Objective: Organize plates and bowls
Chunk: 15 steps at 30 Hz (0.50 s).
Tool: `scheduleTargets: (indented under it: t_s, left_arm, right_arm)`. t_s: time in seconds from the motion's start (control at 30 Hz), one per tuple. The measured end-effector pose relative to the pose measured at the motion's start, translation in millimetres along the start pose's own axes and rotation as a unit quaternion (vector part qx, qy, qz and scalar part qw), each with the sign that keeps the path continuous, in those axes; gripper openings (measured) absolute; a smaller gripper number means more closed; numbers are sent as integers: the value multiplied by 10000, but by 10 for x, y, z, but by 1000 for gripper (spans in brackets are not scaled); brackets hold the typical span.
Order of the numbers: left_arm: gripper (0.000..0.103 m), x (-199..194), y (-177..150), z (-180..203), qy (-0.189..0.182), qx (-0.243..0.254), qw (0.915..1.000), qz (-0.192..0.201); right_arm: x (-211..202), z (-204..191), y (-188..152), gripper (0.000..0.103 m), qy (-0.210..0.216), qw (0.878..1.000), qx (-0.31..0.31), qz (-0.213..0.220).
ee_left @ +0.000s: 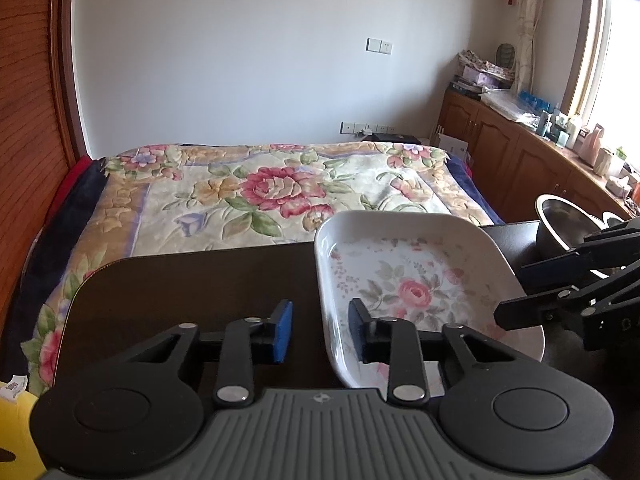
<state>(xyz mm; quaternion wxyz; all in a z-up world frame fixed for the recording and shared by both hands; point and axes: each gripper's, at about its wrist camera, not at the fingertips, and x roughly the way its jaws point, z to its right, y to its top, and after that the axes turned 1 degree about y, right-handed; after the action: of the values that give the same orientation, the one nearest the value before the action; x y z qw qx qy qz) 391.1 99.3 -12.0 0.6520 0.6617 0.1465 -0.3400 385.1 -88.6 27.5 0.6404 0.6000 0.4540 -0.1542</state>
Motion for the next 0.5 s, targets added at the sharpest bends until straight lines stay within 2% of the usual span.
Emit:
scheduleTargets:
  t_s: [0.17, 0.37, 0.43, 0.5]
  left_arm:
    - [48, -8, -19, -13, -15, -28, 10000, -22]
    - [48, 12, -16, -23, -21, -92, 9999, -47]
    - [47, 24, -9, -19, -22, -99, 9999, -43]
    - [46, 21, -8, -12, -35, -97, 9999, -31]
  right_arm:
    - [78, -13, -20, 51, 43, 9999, 37, -132]
    - [124, 27, -4, 45, 20, 9999, 93, -94]
    - [135, 43, 6, 35, -60, 9999, 73, -81]
    - [132, 32, 12, 20, -113, 9999, -46, -123]
